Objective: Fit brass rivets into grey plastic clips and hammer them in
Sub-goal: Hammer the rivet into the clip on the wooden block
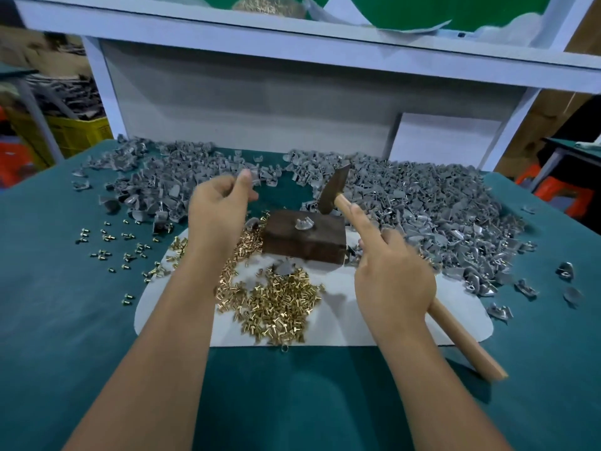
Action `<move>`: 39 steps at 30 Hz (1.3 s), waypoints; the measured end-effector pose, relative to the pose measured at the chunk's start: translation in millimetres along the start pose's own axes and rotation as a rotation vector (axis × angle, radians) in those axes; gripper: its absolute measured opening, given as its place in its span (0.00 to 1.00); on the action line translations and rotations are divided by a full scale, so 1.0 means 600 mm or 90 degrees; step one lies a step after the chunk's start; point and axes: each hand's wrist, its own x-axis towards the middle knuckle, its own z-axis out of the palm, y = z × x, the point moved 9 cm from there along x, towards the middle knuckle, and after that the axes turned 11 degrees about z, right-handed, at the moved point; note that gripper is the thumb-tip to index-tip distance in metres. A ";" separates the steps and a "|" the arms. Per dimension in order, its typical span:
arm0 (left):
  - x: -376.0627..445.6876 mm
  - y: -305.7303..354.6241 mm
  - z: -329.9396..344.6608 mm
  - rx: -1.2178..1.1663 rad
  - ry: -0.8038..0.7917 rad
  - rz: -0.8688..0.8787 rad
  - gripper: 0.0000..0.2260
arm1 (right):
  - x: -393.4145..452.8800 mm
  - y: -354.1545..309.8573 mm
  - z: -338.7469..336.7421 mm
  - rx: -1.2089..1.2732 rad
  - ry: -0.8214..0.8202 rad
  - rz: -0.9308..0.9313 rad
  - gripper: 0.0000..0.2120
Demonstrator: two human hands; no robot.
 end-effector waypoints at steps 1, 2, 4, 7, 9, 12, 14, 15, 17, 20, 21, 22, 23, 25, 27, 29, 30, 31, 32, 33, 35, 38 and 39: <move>0.001 0.005 -0.003 0.000 -0.009 0.019 0.12 | -0.001 -0.001 0.000 -0.004 0.001 0.002 0.39; -0.001 0.012 0.000 0.024 -0.045 0.047 0.07 | -0.002 -0.001 0.000 -0.001 0.003 0.005 0.40; -0.009 0.012 0.016 0.127 -0.126 0.080 0.20 | -0.003 0.000 -0.003 0.020 0.013 0.006 0.41; -0.021 0.031 0.020 0.173 -0.066 0.134 0.07 | -0.004 0.001 -0.007 0.031 0.026 0.007 0.41; -0.024 0.039 0.022 0.158 -0.018 0.154 0.04 | -0.004 0.001 -0.005 0.034 0.021 0.004 0.40; -0.026 0.012 0.057 0.210 -0.107 0.084 0.31 | -0.004 0.001 -0.003 0.046 0.016 0.010 0.37; -0.031 -0.002 0.073 0.214 -0.136 0.059 0.47 | -0.002 0.002 -0.007 0.052 0.023 0.018 0.34; -0.034 -0.004 0.078 0.189 -0.141 0.061 0.49 | -0.002 0.003 -0.010 0.053 0.028 0.020 0.33; -0.036 -0.007 0.086 0.168 -0.139 0.087 0.46 | -0.001 0.002 -0.013 0.057 0.033 0.020 0.32; -0.036 -0.011 0.090 0.280 -0.099 0.131 0.27 | -0.001 0.002 -0.015 0.080 0.029 0.016 0.32; -0.037 -0.014 0.094 0.305 -0.097 0.134 0.22 | -0.001 0.002 -0.016 0.086 0.029 0.015 0.32; -0.038 -0.018 0.099 0.317 -0.096 0.134 0.17 | -0.002 0.002 -0.016 0.086 0.028 0.014 0.32; -0.039 -0.023 0.103 0.320 -0.100 0.129 0.12 | -0.002 0.001 -0.016 0.081 0.025 0.015 0.32; -0.038 -0.030 0.106 0.318 -0.105 0.118 0.03 | 0.000 0.003 -0.010 0.059 -0.010 0.028 0.32; -0.036 -0.031 0.109 0.309 -0.111 0.115 0.05 | 0.005 0.006 0.002 0.037 -0.073 0.046 0.31; -0.035 -0.029 0.110 0.300 -0.114 0.122 0.06 | 0.008 0.009 0.002 0.033 -0.100 0.060 0.31; -0.036 -0.028 0.110 0.298 -0.113 0.126 0.06 | 0.010 0.008 -0.003 0.029 -0.095 0.060 0.31; -0.036 -0.028 0.110 0.297 -0.110 0.129 0.06 | 0.012 0.006 -0.010 0.030 -0.085 0.060 0.31; -0.038 -0.027 0.110 0.300 -0.104 0.133 0.06 | 0.015 0.004 -0.019 0.038 -0.068 0.061 0.31; -0.039 -0.026 0.110 0.310 -0.097 0.139 0.05 | 0.016 0.002 -0.027 0.049 -0.048 0.062 0.30; -0.040 -0.024 0.108 0.334 -0.080 0.146 0.02 | 0.016 -0.001 -0.039 0.059 -0.015 0.059 0.30; -0.041 -0.027 0.109 0.334 -0.070 0.135 0.03 | 0.019 -0.010 -0.025 0.004 -0.064 0.041 0.30; -0.042 -0.029 0.109 0.336 -0.074 0.125 0.04 | 0.019 -0.011 -0.013 -0.019 -0.100 0.033 0.30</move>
